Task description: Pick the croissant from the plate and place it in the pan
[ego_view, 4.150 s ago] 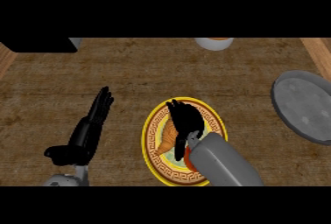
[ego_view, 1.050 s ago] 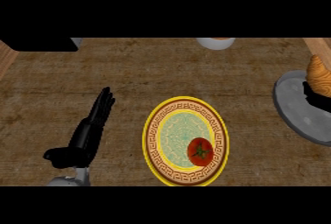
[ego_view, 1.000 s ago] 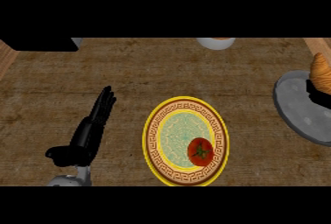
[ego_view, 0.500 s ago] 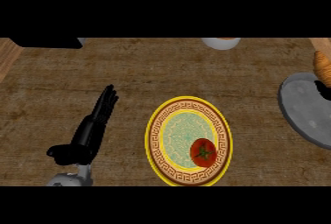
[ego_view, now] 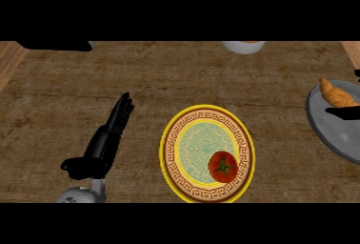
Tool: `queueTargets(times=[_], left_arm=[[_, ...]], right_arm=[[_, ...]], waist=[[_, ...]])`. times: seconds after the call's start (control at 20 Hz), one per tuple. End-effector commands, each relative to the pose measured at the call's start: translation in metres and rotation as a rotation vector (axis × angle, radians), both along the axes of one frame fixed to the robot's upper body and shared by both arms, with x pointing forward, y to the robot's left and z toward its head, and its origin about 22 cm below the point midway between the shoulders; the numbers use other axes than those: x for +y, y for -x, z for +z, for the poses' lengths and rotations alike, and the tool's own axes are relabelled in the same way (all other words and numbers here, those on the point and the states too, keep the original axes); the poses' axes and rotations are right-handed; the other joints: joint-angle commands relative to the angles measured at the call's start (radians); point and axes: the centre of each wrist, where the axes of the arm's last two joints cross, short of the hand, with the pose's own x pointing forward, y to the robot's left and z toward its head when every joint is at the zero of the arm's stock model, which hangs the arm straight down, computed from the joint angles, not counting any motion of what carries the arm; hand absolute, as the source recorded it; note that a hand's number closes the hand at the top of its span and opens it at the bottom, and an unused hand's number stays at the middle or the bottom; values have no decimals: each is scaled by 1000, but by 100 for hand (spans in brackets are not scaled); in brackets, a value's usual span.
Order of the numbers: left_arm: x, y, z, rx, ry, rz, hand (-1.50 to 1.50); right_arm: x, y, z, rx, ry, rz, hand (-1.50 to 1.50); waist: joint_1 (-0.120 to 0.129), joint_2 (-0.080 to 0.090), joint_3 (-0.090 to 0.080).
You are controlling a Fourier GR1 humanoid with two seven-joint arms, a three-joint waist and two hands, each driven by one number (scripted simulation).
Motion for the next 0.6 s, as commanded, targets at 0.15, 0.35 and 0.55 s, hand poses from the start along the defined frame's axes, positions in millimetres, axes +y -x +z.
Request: queueTargets(times=[0.15,0.35,0.55], left_arm=[[12,3,4,-7,-2,34,0],[5,-2,-9,11,-9,27,0],[7,3,-4,7,4,47,0]], right_arm=[[-4,-6,11,-287,-152,-1,-150],[-22,4,16,-362,-251,-36,-150],[-64,40,22,-389,-375,11,-150]], waist=[[-12,-4,1],[-25,-5,-1],[-45,-15,-3]])
